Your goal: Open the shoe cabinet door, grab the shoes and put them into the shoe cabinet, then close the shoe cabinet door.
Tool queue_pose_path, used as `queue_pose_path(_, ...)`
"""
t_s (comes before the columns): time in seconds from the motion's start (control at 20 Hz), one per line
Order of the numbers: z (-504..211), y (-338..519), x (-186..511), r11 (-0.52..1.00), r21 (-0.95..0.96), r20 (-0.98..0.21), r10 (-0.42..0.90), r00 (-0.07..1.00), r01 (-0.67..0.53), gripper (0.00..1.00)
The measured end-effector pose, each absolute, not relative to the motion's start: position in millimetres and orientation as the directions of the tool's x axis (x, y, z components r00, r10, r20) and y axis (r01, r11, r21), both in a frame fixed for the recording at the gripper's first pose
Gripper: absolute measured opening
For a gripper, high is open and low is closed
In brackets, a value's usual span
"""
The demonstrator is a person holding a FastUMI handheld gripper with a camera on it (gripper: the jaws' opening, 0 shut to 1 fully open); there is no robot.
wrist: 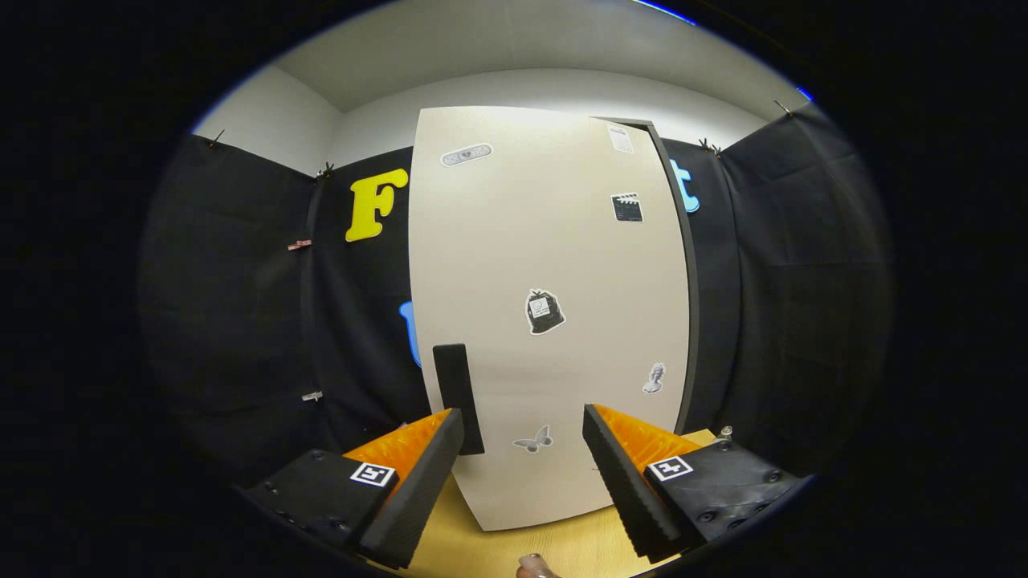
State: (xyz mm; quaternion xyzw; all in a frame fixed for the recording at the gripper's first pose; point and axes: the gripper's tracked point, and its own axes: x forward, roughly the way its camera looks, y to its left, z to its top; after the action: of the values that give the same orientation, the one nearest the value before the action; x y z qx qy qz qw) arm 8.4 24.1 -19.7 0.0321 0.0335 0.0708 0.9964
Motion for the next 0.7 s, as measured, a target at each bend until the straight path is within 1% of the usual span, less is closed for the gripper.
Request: queue_pose_path(0.7, -21, 28, 22, 0.994, 0.035, -0.065, 0.109, 0.992, -0.107, 0.98)
